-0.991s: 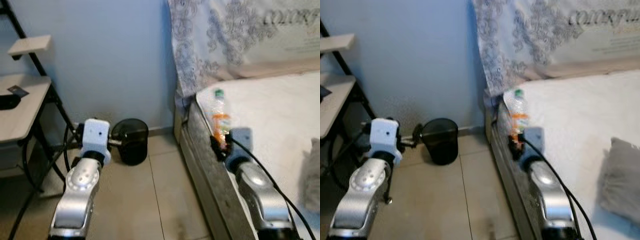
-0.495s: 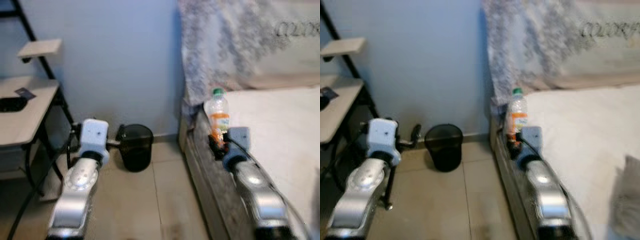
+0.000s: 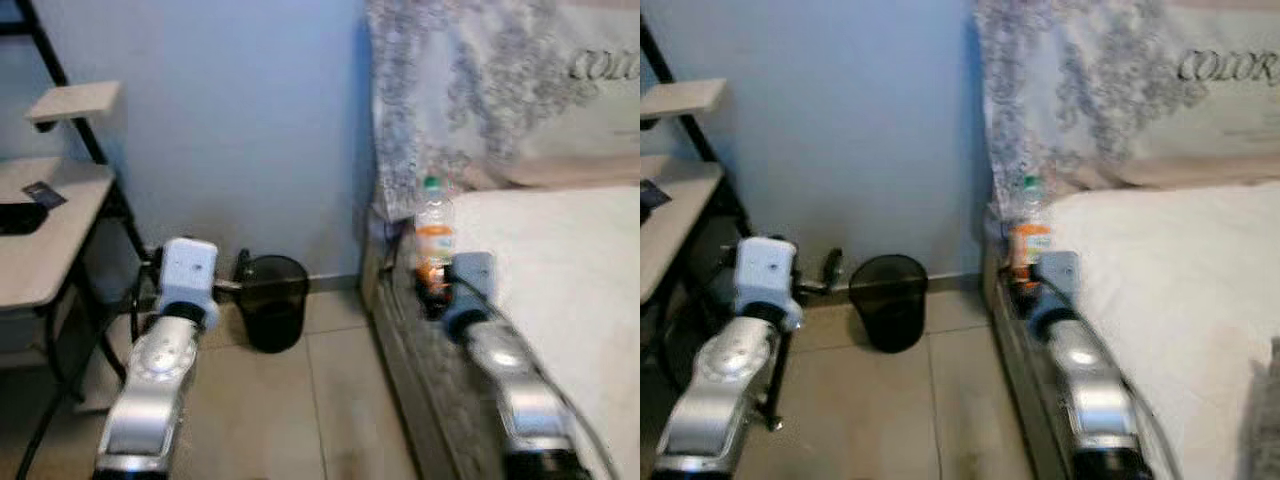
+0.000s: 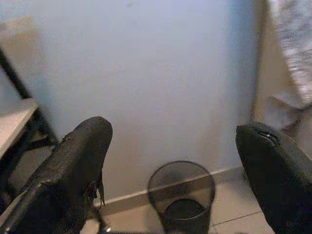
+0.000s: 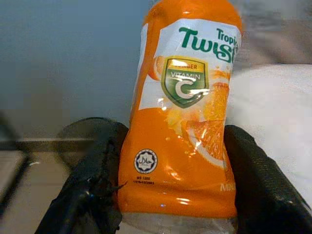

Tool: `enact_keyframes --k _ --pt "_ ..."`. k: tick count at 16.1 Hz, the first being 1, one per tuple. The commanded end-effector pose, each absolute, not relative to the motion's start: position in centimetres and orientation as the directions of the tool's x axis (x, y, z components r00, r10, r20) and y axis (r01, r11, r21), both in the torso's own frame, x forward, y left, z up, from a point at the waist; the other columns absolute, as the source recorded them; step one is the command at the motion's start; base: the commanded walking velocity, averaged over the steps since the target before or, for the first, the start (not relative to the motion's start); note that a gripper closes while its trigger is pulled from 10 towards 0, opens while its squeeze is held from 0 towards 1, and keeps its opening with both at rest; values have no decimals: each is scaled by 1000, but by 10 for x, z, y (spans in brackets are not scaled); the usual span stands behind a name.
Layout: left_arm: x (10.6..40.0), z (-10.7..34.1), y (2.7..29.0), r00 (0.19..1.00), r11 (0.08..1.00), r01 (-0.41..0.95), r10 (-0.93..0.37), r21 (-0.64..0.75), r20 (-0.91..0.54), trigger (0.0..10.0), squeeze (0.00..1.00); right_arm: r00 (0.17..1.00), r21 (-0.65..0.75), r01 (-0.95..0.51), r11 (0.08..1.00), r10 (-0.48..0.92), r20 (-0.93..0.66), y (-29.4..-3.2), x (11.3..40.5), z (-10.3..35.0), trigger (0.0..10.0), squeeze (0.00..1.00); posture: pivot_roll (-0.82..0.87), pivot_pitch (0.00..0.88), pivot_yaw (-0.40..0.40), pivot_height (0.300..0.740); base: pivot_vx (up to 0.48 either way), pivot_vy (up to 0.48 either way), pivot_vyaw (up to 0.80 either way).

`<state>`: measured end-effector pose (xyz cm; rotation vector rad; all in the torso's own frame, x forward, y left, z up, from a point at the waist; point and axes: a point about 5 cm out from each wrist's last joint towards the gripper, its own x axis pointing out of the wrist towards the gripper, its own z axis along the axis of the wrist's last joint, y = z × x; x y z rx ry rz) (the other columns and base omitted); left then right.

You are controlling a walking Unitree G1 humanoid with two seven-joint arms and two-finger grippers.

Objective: Clean up the room

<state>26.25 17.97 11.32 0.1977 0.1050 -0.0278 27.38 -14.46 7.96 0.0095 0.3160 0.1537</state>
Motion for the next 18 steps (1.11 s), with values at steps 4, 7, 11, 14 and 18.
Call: enact_keyframes --k 4,7,11,14,18 --pt "268 114 168 996 986 42 -28 163 -87 10000 0 944 -7 -154 988 145 -295 -155 281 87 10000 0 -12 0 -17 740 310 0 0" --pt "269 111 167 995 987 48 -34 152 -94 10000 0 946 -23 -167 986 154 -286 -152 281 90 10000 0 -44 0 5 740 307 0 0" --pt "269 110 166 994 986 58 -44 154 -97 10000 0 945 -10 -146 989 137 -297 -155 275 86 10000 0 -41 0 1 740 308 0 0" --pt "267 108 167 994 986 57 -42 155 -98 10000 0 942 -20 -170 985 157 -297 -153 277 87 10000 0 -33 0 -7 740 311 0 0" --pt "265 107 171 994 984 58 -42 166 -101 10000 0 927 -28 -232 972 213 -308 -144 274 84 10000 0 -7 0 -3 740 310 0 200"
